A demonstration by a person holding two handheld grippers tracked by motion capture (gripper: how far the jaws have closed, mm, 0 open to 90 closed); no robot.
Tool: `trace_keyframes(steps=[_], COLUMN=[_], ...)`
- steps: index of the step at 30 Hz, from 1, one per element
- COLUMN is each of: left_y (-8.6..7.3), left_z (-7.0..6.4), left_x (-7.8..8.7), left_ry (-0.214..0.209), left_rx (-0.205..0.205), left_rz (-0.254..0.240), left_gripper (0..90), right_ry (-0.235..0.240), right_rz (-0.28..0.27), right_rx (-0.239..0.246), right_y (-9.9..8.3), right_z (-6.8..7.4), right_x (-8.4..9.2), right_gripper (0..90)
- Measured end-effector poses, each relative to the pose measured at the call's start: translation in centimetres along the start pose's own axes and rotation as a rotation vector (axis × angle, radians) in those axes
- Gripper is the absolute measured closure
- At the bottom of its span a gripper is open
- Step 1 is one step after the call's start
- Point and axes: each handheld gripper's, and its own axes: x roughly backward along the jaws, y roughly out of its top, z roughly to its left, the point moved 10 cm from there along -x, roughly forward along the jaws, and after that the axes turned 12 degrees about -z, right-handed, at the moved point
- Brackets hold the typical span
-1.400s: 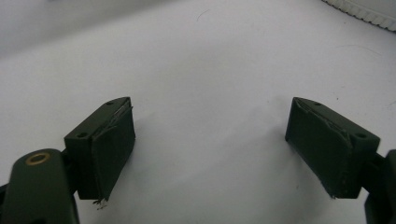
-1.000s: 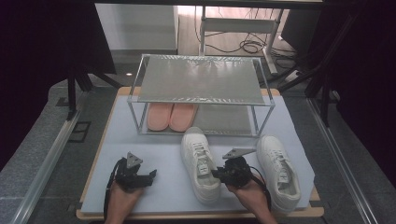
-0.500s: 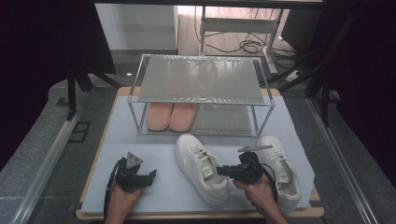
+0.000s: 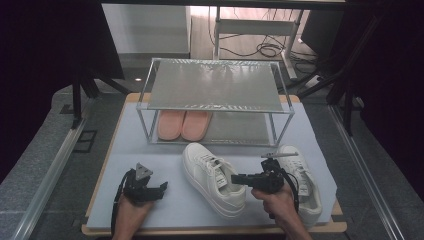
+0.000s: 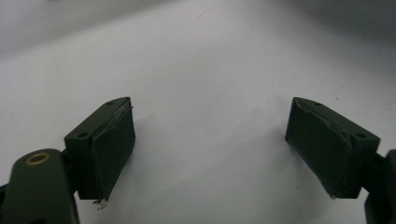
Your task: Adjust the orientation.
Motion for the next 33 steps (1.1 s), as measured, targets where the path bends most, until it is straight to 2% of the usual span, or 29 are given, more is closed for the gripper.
trace_keyframes(steps=[5, 15, 17, 20, 28, 33], left_y=[0.0, 0.0, 0.0, 0.0, 0.0, 0.0], left_z=[0.0, 0.0, 0.0, 0.0, 0.0, 0.0], left_x=[0.0, 0.0, 0.0, 0.0, 0.0, 0.0], left_ry=[0.001, 0.000, 0.000, 0.000, -0.001, -0.002], left_rx=[0.003, -0.001, -0.002, -0.001, 0.000, 0.000], left_rz=[-0.003, -0.001, -0.001, -0.001, -0.002, 0.000], left_gripper=[15.8, 15.8, 15.8, 15.8, 15.7, 15.7], right_ry=[0.027, 0.119, 0.123, 0.150, 0.190, 0.226], right_rz=[-0.016, -0.058, -0.061, -0.079, -0.093, -0.096], right_rx=[-0.012, -0.042, -0.042, -0.048, -0.072, -0.102], right_y=[0.7, 3.3, 3.5, 4.8, 6.6, 7.9], right_z=[0.6, 2.9, 3.0, 3.9, 5.0, 5.7], right_x=[0.3, 0.9, 0.9, 1.1, 1.3, 1.2], right_gripper=[82.8, 82.6, 82.6, 82.6, 82.6, 82.6])
